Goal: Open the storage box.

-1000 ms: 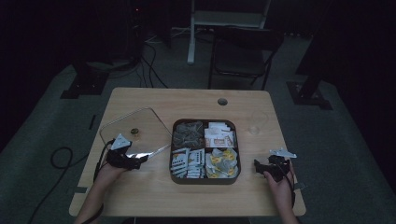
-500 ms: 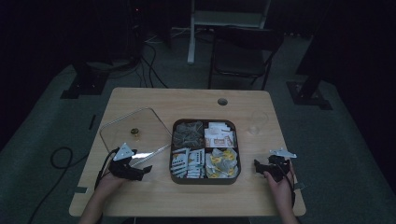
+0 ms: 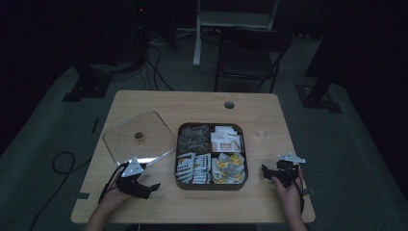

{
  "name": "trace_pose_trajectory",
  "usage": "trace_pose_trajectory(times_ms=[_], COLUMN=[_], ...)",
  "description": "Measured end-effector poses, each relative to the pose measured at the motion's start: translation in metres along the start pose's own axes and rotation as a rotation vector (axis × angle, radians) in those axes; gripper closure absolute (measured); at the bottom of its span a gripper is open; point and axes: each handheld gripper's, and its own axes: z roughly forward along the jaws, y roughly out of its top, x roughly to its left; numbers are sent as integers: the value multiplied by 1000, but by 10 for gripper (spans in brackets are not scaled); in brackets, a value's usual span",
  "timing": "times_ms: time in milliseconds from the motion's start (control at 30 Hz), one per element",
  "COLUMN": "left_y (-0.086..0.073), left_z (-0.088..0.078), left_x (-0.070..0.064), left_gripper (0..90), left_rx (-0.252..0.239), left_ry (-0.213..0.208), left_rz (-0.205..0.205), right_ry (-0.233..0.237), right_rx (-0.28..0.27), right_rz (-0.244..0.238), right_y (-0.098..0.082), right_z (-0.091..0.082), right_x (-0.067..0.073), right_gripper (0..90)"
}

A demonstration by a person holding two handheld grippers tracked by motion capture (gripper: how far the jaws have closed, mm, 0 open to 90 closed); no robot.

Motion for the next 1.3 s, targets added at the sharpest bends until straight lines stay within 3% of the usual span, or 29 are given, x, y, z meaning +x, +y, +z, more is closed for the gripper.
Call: trace_pose_trajectory(times_ms=[467,833,1067,1300], left_y=[-11,-15,-15,-15], left_z=[2,7,7,8], left_x=[-7,-7,-8,-11], left_gripper=[27,28,41,39], left_rx=[65,104,109,121], left_ry=[-42,-63,-71,-47], left_rz=[50,64,81,102], right_ry=[1,3,5,43], right_rx=[0,1,2,2], right_rz=[1,2,-1,-37], right_y=[0,0,0,1], right_z=[0,0,0,1], right_x=[0,0,0,2], right_gripper=[115,114,114,113])
